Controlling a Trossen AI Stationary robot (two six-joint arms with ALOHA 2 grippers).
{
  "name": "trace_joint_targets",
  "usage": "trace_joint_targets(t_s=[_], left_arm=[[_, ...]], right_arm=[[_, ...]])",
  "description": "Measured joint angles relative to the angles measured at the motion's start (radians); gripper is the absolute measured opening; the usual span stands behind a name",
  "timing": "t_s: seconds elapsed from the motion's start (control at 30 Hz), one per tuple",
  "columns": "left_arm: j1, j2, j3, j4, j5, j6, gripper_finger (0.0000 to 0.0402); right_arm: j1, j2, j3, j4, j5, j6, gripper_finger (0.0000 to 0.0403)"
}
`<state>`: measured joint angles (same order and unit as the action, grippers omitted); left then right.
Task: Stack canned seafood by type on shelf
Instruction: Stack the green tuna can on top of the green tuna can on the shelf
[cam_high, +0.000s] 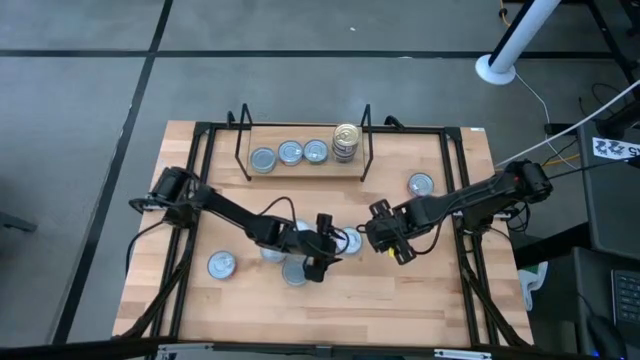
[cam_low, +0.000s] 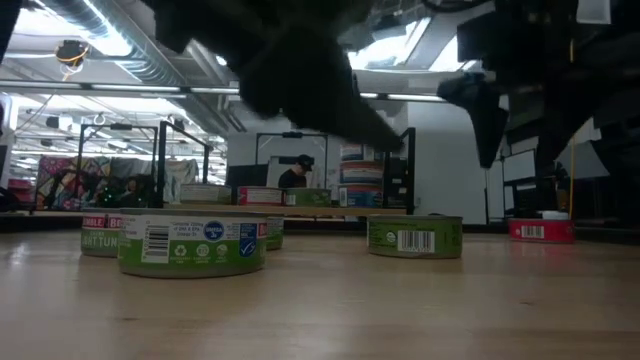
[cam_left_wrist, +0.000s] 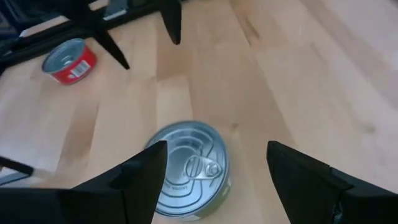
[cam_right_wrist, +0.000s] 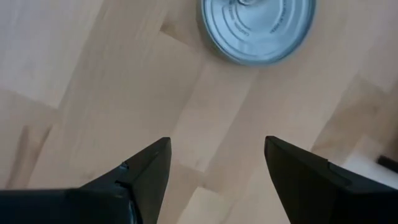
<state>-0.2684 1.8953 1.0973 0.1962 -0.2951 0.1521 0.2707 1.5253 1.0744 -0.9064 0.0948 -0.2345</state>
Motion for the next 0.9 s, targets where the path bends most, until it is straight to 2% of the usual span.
trace_joint_targets(t_s=[0.17, 0.33, 0.9], left_arm=[[0.004, 0.052, 0.000, 0.048, 0.002, 0.096, 0.0265], [0.015, 0.108, 0.000, 0.080, 0.009, 0.108, 0.0237], [0.036, 0.146, 0.000, 0.049, 0.017, 0.099, 0.0154]], right_arm=[[-0.003, 0.000, -0.063, 0.139, 0.003, -0.031, 0.0259], [-0.003, 0.000, -0.096, 0.261, 0.002, -0.035, 0.0259], [-0.003, 0.000, -0.098, 0.286, 0.002, -0.035, 0.0259]])
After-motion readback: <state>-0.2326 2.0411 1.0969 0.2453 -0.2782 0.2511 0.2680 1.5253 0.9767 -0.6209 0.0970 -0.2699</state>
